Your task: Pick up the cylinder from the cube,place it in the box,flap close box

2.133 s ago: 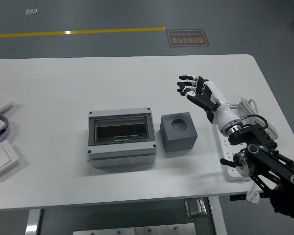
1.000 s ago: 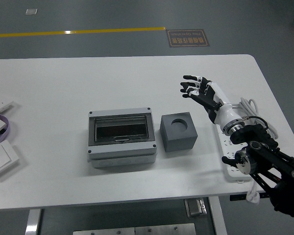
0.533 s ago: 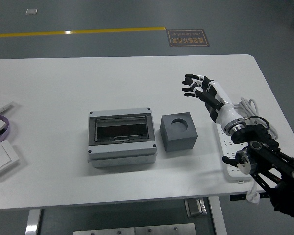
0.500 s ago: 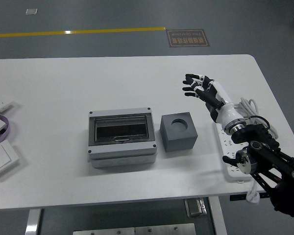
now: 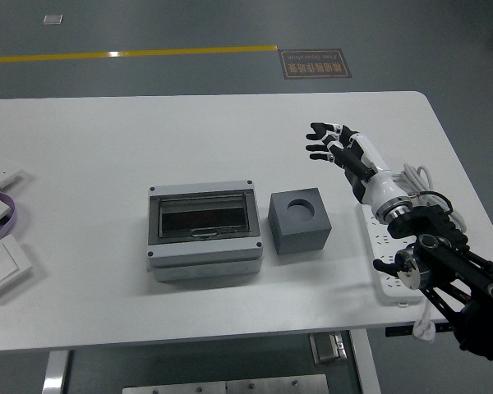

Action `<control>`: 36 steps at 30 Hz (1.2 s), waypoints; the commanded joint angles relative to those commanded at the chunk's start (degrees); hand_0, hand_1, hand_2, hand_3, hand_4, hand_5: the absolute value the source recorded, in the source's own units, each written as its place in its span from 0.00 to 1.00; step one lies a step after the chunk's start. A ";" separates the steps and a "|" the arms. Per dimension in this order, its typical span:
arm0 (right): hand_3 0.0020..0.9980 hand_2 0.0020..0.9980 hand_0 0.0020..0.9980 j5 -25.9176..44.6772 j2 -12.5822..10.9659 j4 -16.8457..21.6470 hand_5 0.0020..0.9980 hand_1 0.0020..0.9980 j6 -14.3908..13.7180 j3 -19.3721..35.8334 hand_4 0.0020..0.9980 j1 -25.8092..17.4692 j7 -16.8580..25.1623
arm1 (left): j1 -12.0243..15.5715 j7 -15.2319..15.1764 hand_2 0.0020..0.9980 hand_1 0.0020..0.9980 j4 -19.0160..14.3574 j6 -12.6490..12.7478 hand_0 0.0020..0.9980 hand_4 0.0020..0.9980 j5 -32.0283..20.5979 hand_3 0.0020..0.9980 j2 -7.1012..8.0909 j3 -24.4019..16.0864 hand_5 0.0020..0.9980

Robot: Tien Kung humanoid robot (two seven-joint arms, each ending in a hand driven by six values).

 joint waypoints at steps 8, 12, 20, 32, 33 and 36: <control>0.66 0.67 0.65 -0.82 0.14 -0.09 0.52 0.63 0.20 -1.38 0.85 2.39 -0.22 | -0.46 -0.04 0.61 0.63 -0.14 0.01 0.60 0.72 0.59 0.62 -0.20 -0.41 0.20; 0.64 0.66 0.65 -2.33 0.14 -0.21 0.52 0.63 0.10 -2.29 0.83 4.04 -0.72 | -0.59 -0.05 0.61 0.63 -0.11 0.02 0.60 0.72 0.55 0.62 -0.07 -0.31 0.20; 0.64 0.66 0.65 -2.47 0.17 -0.51 0.51 0.62 0.07 -2.60 0.83 4.50 -0.80 | -0.47 0.07 0.61 0.63 -0.23 -0.03 0.60 0.72 0.77 0.62 -0.21 -0.45 0.20; 0.64 0.65 0.64 -1.57 -0.05 -2.00 0.52 0.62 4.66 -2.13 0.82 4.03 -0.35 | -0.53 0.10 0.59 0.57 -0.33 -0.19 0.60 0.72 0.62 0.62 -0.26 -0.30 0.20; 0.64 0.65 0.64 -1.77 -0.07 -2.10 0.52 0.62 5.07 -2.03 0.82 4.01 -0.21 | -0.54 0.12 0.59 0.57 -0.34 -0.24 0.60 0.72 0.59 0.62 -0.26 -0.29 0.20; 0.65 0.71 0.63 -2.37 -0.09 -2.16 0.55 0.62 5.87 -1.61 0.84 3.90 0.68 | -0.55 0.16 0.59 0.56 -0.35 -0.33 0.60 0.72 0.52 0.62 -0.28 -0.27 0.20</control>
